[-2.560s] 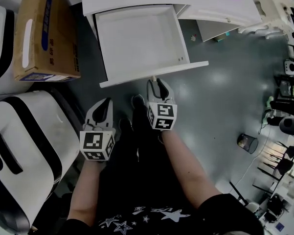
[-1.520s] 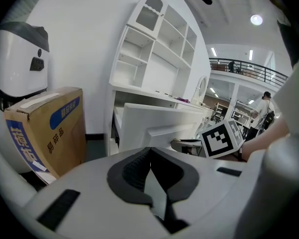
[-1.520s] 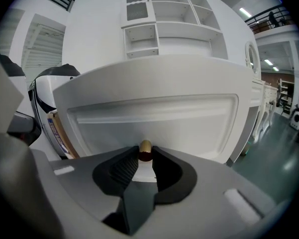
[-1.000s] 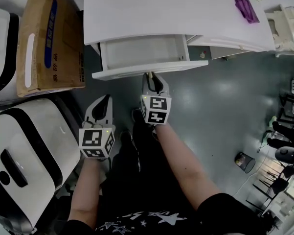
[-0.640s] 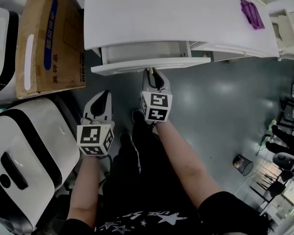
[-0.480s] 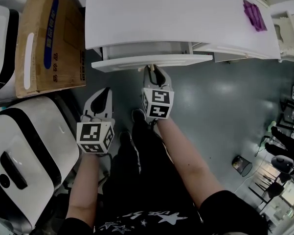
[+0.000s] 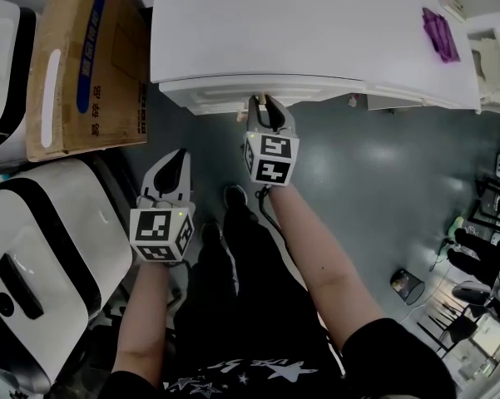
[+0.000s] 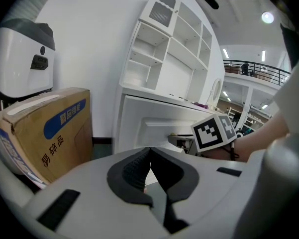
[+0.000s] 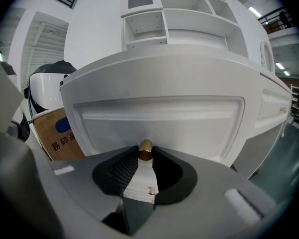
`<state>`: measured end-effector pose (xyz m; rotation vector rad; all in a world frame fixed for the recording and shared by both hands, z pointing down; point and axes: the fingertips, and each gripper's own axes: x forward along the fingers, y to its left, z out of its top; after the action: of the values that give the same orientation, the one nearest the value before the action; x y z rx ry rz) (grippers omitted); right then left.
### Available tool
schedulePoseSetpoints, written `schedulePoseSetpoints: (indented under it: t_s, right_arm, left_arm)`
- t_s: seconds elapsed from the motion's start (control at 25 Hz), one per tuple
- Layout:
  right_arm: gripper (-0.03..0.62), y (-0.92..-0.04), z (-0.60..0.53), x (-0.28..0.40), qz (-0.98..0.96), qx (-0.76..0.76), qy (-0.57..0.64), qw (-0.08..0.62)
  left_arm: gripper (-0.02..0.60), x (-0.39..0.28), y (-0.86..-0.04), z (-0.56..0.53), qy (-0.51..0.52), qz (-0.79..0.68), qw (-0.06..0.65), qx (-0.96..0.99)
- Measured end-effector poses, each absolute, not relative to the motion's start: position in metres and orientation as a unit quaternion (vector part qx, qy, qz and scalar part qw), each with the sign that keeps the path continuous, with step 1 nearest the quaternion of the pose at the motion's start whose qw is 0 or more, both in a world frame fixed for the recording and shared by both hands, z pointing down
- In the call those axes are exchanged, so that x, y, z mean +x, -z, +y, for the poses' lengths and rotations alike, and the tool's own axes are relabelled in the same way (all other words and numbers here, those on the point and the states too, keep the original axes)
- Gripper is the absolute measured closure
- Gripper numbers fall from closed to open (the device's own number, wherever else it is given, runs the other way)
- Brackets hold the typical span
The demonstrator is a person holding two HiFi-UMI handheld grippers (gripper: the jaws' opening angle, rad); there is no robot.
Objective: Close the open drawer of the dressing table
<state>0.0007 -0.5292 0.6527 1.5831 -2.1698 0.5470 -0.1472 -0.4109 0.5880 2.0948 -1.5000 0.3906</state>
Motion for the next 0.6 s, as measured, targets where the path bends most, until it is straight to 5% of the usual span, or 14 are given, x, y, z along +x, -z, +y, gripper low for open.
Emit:
schedulePoseSetpoints:
  t_s: [0.6]
  right_arm:
    - [0.503, -0.653, -0.549, -0.004, -0.78, 0.56, -0.174, 0.216]
  left_arm:
    - [0.572, -0.156, -0.587, -0.417, -0.137, -0.558, 0.264, 0.775]
